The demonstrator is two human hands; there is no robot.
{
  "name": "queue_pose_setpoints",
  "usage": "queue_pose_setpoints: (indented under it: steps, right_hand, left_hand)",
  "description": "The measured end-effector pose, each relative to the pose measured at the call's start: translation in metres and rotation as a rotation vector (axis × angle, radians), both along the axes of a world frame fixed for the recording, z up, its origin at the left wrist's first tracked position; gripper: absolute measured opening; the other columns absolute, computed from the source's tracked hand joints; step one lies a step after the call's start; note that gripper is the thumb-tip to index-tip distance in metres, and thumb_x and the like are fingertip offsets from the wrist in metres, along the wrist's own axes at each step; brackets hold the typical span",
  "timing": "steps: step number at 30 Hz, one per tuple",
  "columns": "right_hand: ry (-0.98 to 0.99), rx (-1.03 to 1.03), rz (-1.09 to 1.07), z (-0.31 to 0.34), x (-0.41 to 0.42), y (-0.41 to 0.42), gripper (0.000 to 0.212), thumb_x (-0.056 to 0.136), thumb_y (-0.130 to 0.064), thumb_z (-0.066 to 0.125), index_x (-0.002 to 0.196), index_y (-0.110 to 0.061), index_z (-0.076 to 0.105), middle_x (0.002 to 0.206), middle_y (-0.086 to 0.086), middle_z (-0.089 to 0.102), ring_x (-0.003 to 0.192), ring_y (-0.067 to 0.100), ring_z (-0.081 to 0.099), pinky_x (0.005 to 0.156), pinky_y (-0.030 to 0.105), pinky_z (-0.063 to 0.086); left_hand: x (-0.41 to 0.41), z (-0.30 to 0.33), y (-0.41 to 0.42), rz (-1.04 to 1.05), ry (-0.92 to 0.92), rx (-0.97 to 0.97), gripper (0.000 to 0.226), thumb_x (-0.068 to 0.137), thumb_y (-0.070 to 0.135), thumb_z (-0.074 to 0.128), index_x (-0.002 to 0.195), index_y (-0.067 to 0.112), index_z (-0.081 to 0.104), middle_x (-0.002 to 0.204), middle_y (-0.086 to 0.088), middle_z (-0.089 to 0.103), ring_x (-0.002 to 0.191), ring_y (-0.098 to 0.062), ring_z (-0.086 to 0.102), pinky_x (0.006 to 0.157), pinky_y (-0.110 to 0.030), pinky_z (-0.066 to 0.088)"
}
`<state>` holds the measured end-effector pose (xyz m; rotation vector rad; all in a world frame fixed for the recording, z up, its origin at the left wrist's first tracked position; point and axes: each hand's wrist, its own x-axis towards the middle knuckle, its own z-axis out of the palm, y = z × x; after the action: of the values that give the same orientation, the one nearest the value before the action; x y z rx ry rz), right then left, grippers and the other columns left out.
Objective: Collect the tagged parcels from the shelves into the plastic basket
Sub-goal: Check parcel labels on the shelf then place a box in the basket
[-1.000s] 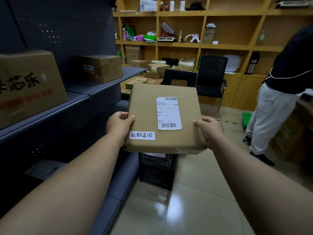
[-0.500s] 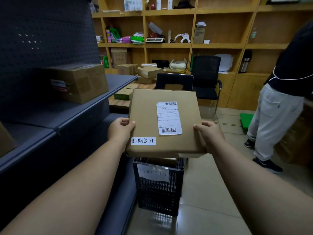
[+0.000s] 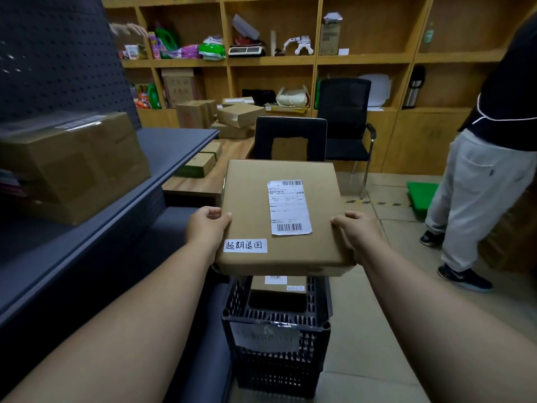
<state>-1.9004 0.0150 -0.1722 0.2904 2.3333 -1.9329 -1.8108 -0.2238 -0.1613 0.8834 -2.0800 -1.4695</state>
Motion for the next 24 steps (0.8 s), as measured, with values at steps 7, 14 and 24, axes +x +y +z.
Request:
queue_pose_setpoints:
  steps: [7,14,24]
  right_hand:
    - [-0.043,0.013,0.005,-0.029,-0.086,-0.027,0.039,0.086,-0.023,0.065,0.123,-0.017,0.058,0.107,0.005,0.057,0.094,0.022,0.050,0.077,0.032,0.040]
    - [-0.128,0.051,0.033,-0.068,-0.185,-0.050,0.018,0.085,-0.021,0.063,0.102,-0.024,0.060,0.089,0.000,0.059,0.090,0.024,0.053,0.077,0.033,0.045]
    - [-0.235,0.121,0.055,-0.140,-0.266,-0.082,0.012,0.084,-0.021,0.060,0.095,-0.025,0.060,0.095,0.004,0.063,0.093,0.026,0.058,0.082,0.037,0.048]
  left_hand:
    - [-0.085,-0.032,-0.028,0.007,-0.050,0.026,0.017,0.086,0.026,0.067,0.101,0.020,0.061,0.096,0.002,0.064,0.091,-0.021,0.061,0.087,-0.040,0.053]
    - [-0.186,-0.079,-0.053,0.019,-0.121,0.055,0.011,0.083,0.025,0.069,0.092,0.021,0.063,0.101,-0.006,0.070,0.095,-0.026,0.065,0.089,-0.045,0.052]
    - [-0.264,-0.151,-0.084,0.024,-0.261,0.109,0.014,0.088,0.025,0.062,0.101,0.021,0.059,0.096,-0.003,0.064,0.087,-0.023,0.062,0.077,-0.037,0.054]
